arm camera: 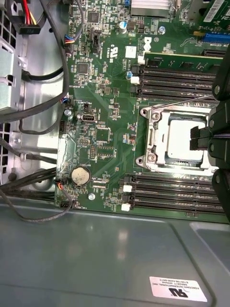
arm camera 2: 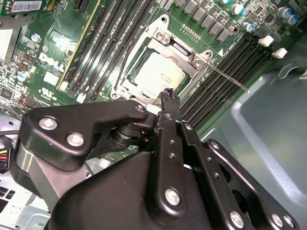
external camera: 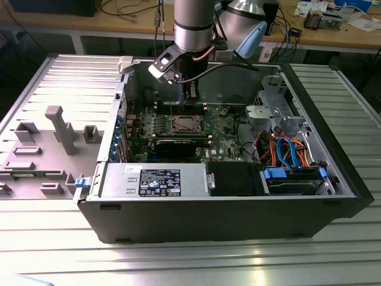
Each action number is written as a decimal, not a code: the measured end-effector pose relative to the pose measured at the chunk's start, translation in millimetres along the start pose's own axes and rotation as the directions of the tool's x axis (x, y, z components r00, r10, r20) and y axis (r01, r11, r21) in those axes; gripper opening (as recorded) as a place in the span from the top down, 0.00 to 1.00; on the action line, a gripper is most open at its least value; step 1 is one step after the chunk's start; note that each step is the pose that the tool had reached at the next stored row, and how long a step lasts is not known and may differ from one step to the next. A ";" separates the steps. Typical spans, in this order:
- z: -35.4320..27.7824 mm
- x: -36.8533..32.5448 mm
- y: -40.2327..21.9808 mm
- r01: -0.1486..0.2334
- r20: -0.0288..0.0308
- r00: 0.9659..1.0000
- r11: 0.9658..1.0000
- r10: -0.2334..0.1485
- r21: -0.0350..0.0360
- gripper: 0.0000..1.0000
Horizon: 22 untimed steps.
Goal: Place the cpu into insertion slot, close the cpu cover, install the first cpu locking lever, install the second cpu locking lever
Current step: 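Install the first cpu locking lever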
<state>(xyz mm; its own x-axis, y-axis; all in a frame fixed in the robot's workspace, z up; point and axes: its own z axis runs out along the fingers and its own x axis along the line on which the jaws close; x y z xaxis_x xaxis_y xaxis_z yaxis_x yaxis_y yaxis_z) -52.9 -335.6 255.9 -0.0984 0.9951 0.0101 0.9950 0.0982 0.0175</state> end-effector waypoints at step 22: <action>0.0 0.0 0.0 0.068 -0.001 0.998 0.998 -0.068 0.001 0.89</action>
<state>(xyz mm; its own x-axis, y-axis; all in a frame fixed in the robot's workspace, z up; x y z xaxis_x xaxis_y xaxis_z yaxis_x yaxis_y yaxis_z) -52.9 -335.5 255.9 -0.1654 0.9862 0.0101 0.9861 0.1652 0.0175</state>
